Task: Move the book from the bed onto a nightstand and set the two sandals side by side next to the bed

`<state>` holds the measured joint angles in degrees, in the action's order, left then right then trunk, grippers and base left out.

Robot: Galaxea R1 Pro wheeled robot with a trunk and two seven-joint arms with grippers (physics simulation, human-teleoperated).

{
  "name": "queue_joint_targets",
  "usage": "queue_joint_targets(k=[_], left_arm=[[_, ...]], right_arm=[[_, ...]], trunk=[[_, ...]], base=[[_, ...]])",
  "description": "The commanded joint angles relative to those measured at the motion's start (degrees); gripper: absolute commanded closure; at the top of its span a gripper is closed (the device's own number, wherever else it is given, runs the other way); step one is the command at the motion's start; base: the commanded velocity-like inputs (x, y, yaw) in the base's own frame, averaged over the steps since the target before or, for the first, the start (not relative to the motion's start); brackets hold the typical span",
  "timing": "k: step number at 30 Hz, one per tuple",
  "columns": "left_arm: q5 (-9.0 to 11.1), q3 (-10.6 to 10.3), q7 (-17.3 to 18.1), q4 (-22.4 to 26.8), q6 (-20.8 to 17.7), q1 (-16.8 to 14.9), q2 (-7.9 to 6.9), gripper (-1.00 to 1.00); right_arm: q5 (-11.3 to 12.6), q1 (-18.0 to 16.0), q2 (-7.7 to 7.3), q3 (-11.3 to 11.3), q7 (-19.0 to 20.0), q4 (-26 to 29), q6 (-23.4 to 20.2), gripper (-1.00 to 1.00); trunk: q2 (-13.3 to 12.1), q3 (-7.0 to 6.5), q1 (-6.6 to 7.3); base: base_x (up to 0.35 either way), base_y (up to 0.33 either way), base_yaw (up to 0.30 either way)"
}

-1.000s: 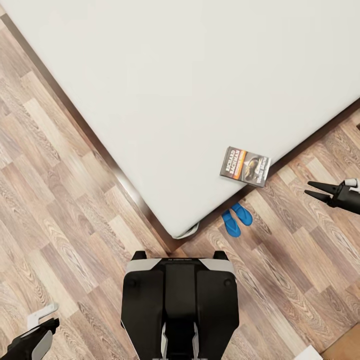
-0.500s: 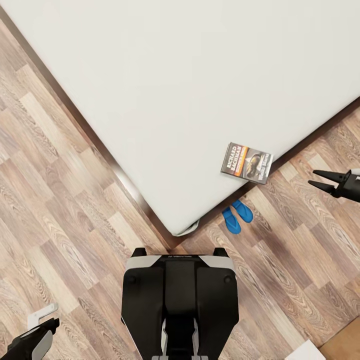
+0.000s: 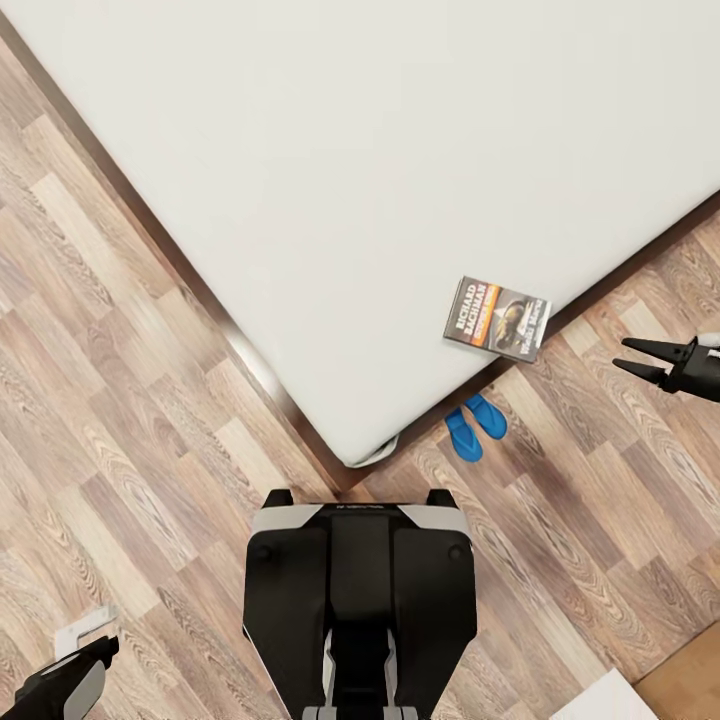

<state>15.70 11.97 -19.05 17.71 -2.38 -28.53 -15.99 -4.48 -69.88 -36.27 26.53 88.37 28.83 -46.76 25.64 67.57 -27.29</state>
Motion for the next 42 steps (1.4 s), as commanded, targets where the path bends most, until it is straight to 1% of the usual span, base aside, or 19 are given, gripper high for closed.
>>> queue_joint_targets(k=[1,16,42], left_arm=[[0.48,-0.11,-0.20,0.13,-0.25,0.03,-0.01,-1.00],[0.48,-0.11,-0.20,0.13,-0.25,0.04,-0.01,-1.00],[0.48,-0.17,-0.20,0.13,-0.25,0.01,-0.01,-1.00]], right_arm=[[-0.47,-0.05,0.05,0.11,0.42,-0.02,-0.60,-1.00],[-0.45,-0.08,0.21,-0.44,0.56,-0.08,-0.61,-1.00],[-0.45,-0.13,0.23,-0.52,0.65,0.06,-0.53,-1.00]], trunk=[[0.09,0.14,-0.03],[0.09,1.56,-0.03],[0.09,4.01,-0.03]], base=[[0.000,0.000,0.000],[0.000,0.000,0.000],[0.000,0.000,0.000]])
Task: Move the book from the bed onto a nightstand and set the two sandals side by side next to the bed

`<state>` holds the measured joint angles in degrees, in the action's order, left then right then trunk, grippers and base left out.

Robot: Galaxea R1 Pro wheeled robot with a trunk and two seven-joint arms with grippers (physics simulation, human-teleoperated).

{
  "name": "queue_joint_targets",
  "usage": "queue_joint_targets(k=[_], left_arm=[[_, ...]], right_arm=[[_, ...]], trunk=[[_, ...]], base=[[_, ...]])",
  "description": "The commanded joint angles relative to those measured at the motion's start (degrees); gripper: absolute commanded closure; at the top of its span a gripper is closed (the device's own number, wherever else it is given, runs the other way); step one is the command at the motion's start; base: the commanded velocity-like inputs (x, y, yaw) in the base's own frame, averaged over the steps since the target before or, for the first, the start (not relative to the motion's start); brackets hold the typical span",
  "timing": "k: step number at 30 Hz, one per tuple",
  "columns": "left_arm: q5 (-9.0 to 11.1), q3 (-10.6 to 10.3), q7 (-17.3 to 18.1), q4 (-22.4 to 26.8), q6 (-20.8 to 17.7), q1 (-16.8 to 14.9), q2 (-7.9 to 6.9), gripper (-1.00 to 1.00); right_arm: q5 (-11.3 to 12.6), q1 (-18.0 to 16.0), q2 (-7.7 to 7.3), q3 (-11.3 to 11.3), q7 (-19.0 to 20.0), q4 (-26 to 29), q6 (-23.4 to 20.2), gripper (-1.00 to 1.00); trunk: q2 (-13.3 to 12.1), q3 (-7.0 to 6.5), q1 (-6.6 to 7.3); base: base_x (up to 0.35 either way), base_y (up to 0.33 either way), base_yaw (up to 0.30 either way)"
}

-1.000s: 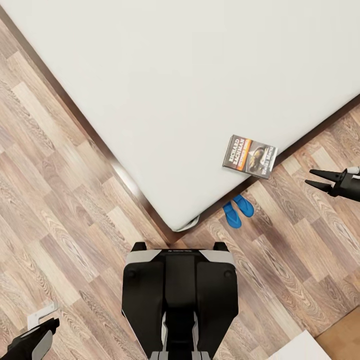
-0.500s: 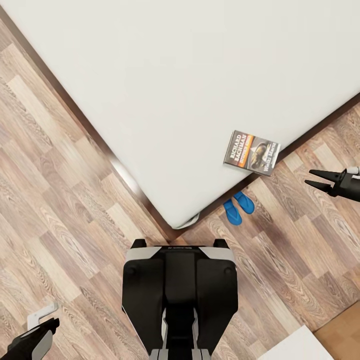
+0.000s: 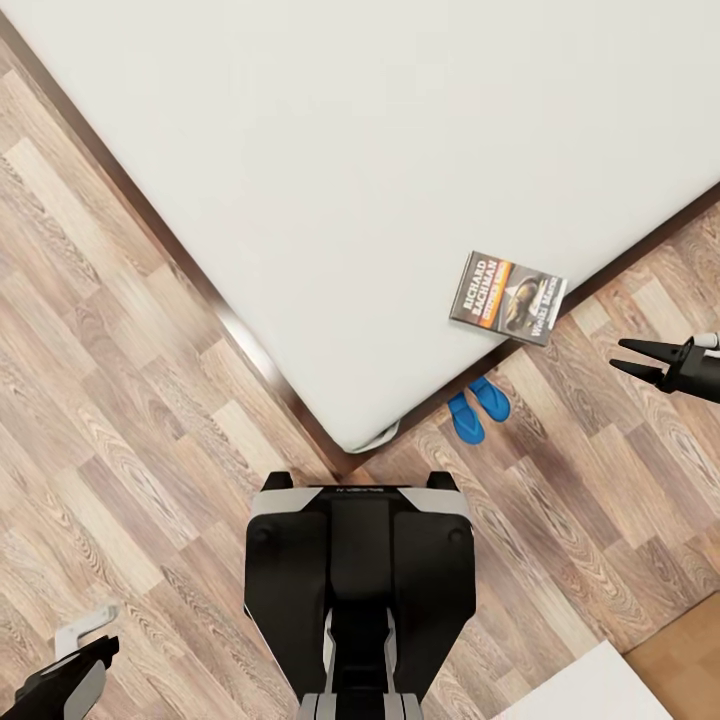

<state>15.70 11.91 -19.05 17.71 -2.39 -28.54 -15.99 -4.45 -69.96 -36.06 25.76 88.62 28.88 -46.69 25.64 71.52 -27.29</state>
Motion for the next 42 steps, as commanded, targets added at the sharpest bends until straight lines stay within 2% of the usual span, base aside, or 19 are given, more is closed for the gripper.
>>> queue_joint_targets(k=[1,12,23,42], left_arm=[[0.48,-0.13,-0.20,0.13,-0.25,0.02,-0.01,-1.00],[0.48,-0.20,-0.20,0.13,-0.25,0.04,0.01,-1.00],[0.48,-0.21,-0.20,0.13,-0.25,0.00,0.00,-1.00],[0.46,-0.22,-0.20,0.13,-0.37,0.03,0.07,-1.00]], right_arm=[[-0.47,-0.05,0.05,0.25,0.40,0.01,-0.60,-1.00],[-0.47,-1.42,0.17,0.14,0.52,0.10,-0.53,-1.00],[-0.47,-3.75,0.33,-2.99,1.38,0.12,-0.52,-1.00],[-0.44,-6.79,0.42,-5.24,1.38,0.12,-0.59,-1.00]], trunk=[[0.09,0.14,-0.03],[0.09,1.18,-0.03],[0.09,2.22,-0.03],[0.09,4.00,-0.03]], base=[[0.000,0.000,0.000],[0.000,0.000,0.000],[0.000,0.000,0.000],[0.000,0.000,0.000]])
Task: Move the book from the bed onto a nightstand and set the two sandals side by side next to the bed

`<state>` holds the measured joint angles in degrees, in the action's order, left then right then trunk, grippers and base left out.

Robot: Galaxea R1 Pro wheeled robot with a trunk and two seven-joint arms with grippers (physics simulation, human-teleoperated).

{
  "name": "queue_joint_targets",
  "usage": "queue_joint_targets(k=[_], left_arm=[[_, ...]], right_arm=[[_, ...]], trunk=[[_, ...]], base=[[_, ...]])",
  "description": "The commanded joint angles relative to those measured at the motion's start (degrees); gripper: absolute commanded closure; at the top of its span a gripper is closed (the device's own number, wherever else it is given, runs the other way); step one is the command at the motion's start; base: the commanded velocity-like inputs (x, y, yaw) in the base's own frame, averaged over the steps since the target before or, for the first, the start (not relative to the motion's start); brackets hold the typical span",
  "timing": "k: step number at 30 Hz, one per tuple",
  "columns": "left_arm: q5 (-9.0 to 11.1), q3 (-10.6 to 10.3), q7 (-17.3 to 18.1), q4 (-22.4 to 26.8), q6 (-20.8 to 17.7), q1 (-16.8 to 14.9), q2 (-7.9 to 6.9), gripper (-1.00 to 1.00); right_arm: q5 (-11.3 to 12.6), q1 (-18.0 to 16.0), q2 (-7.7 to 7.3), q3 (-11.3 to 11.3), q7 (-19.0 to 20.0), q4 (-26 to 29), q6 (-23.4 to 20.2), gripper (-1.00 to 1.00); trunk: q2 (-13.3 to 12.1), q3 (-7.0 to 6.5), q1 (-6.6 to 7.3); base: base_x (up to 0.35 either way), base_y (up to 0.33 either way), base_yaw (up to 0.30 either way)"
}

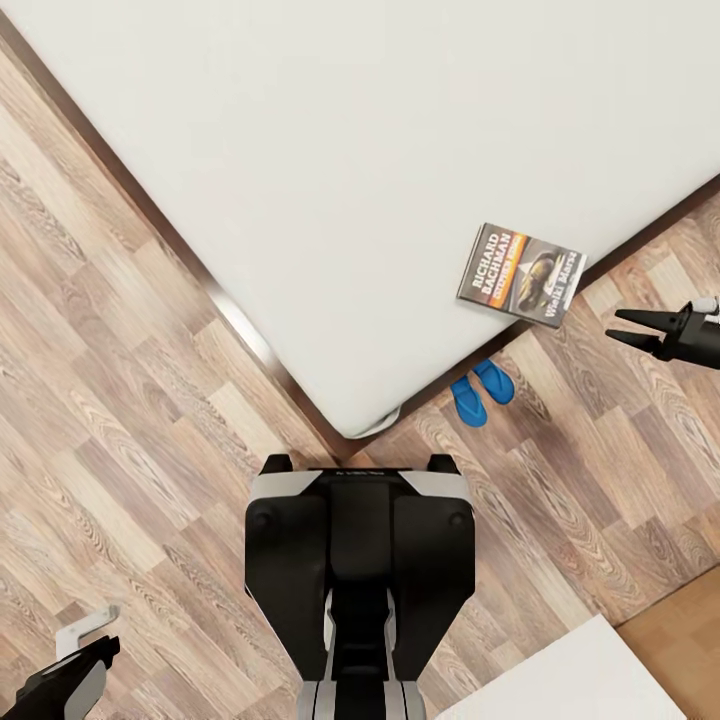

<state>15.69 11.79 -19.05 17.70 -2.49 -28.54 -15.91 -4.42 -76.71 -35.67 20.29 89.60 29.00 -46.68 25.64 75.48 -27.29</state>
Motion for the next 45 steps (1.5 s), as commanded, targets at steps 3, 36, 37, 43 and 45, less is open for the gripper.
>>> queue_joint_targets(k=[3,36,37,43,45], left_arm=[[0.47,-0.10,-0.20,0.14,-0.27,0.04,0.00,-1.00],[0.44,-0.55,-0.16,0.14,-0.32,0.00,0.08,-1.00],[0.44,-0.55,-0.16,0.14,-0.32,0.00,0.08,-1.00],[0.45,-0.58,-0.15,0.14,-0.37,0.04,0.06,-1.00],[0.46,-0.60,-0.14,0.14,-0.38,0.05,0.05,-1.00]], right_arm=[[-0.47,-0.32,0.05,-0.36,0.40,0.00,-0.60,-1.00],[0.01,-2.33,-0.32,-2.93,0.40,-0.07,-0.26,-1.00],[0.01,-2.33,-0.32,-2.93,0.40,-0.07,-0.26,-1.00],[0.02,-2.36,-0.23,-2.96,0.40,-0.08,-0.20,-1.00],[0.02,-2.37,-0.22,-2.95,0.40,-0.08,-0.20,-1.00]], trunk=[[0.09,0.33,-0.03],[0.09,2.35,-0.03],[0.09,2.41,-0.03],[0.09,2.89,-0.03],[0.09,3.07,-0.03]], base=[[0.000,0.000,0.000],[0.000,0.000,0.006],[0.000,0.000,0.000],[0.000,0.000,0.000],[0.000,0.000,0.000]])
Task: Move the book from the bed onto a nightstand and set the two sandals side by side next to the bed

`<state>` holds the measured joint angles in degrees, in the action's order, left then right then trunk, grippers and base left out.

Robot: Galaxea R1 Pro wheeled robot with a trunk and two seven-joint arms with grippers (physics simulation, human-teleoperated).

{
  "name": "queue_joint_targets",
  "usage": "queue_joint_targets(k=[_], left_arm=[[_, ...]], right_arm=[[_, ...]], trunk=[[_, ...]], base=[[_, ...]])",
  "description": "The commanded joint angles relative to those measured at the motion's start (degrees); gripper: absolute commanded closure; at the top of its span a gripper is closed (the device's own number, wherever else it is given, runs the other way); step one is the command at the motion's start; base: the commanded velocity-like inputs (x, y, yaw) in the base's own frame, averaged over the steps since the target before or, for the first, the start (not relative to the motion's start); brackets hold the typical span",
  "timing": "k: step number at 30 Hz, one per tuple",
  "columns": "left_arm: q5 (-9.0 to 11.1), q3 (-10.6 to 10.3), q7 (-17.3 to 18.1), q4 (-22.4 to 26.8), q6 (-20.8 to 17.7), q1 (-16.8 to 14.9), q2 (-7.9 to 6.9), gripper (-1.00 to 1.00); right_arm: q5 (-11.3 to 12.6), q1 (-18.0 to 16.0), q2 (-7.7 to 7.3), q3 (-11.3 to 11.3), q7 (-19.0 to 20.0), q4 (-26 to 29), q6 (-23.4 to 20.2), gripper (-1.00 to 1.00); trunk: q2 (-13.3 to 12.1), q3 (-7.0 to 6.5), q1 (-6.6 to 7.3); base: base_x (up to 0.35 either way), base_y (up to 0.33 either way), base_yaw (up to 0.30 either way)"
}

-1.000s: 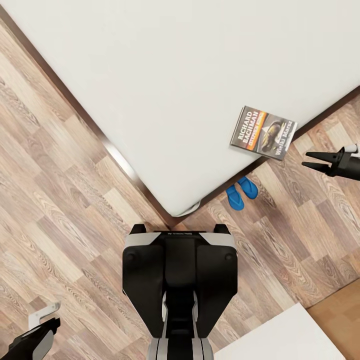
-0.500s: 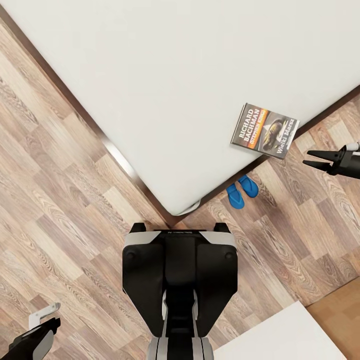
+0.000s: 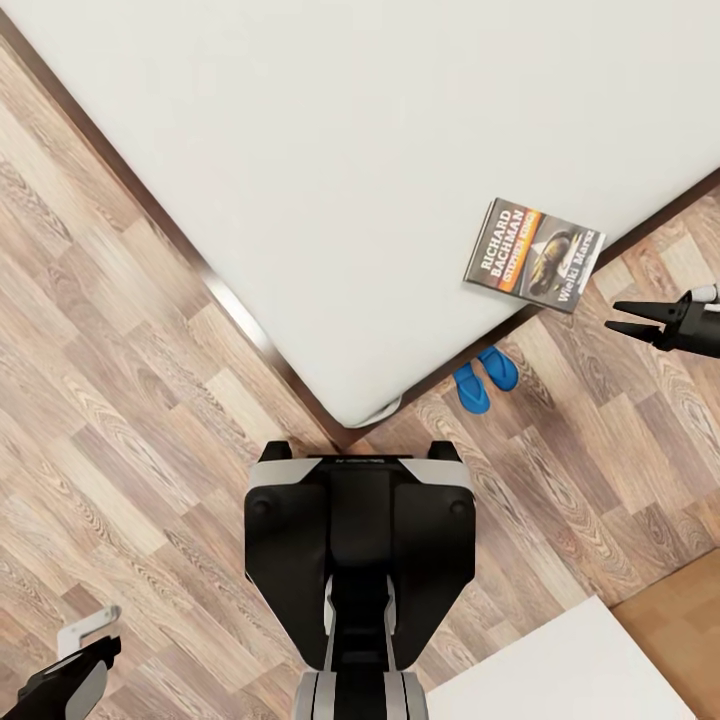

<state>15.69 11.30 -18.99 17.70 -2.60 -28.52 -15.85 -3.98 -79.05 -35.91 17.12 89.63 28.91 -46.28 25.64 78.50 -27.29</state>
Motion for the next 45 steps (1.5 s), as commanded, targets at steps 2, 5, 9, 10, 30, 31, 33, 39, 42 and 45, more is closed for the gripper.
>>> queue_joint_targets(k=[2,5,9,10,30,31,33,39,42,45], left_arm=[[0.45,-0.11,-0.19,0.14,-0.28,0.04,-0.01,-1.00],[0.45,-0.12,-0.18,0.14,-0.29,0.03,-0.01,-1.00],[0.46,-0.13,-0.18,0.14,-0.29,0.02,-0.02,-1.00],[0.46,-0.13,-0.18,0.14,-0.29,0.03,-0.03,-1.00],[0.47,-0.14,-0.23,0.14,-0.27,0.03,0.01,-1.00],[0.47,-0.14,-0.24,0.14,-0.26,0.04,0.01,-1.00],[0.47,-0.14,-0.25,0.14,-0.27,0.04,0.00,-1.00],[0.48,-0.14,-0.22,0.14,-0.24,0.04,-0.02,-1.00],[0.48,-0.14,-0.20,0.14,-0.25,0.04,-0.04,-1.00],[0.48,-0.14,-0.19,0.14,-0.26,0.03,-0.05,-1.00]], right_arm=[[-0.42,-0.04,0.04,0.21,0.37,0.00,-0.65,-1.00],[-0.43,-0.06,0.09,0.22,0.37,0.02,-0.68,-1.00],[-0.42,-0.05,0.11,0.28,0.37,0.04,-0.64,-1.00],[-0.42,-0.05,0.10,0.30,0.37,0.03,-0.64,-1.00],[-0.43,-0.14,1.32,0.06,0.37,0.08,-0.01,-1.00],[-0.43,-0.19,1.75,-0.07,0.37,0.10,0.09,-1.00],[-0.46,-0.40,2.63,-0.58,0.37,0.11,0.33,-1.00],[-0.43,-2.54,4.09,-3.50,0.37,0.11,0.80,-1.00],[-0.42,-3.62,4.22,-4.14,0.37,0.10,0.88,-1.00],[-0.42,-4.40,4.32,-4.50,0.37,0.09,0.95,-1.00]], trunk=[[0.09,0.23,-0.03],[0.09,0.50,-0.03],[0.09,0.77,-0.03],[0.09,0.81,-0.03],[0.09,1.02,-0.03],[0.09,1.02,-0.03],[0.09,1.02,-0.03],[0.09,1.03,-0.03],[0.09,1.03,-0.03],[0.09,1.03,-0.03]], base=[[0.000,0.000,0.000],[0.000,0.000,0.000],[0.000,0.000,0.000],[0.000,0.000,0.000],[0.000,0.000,0.000],[0.000,0.000,0.000],[0.000,0.000,0.000],[0.000,0.000,0.000],[0.000,0.000,0.000],[0.000,0.000,0.000]])
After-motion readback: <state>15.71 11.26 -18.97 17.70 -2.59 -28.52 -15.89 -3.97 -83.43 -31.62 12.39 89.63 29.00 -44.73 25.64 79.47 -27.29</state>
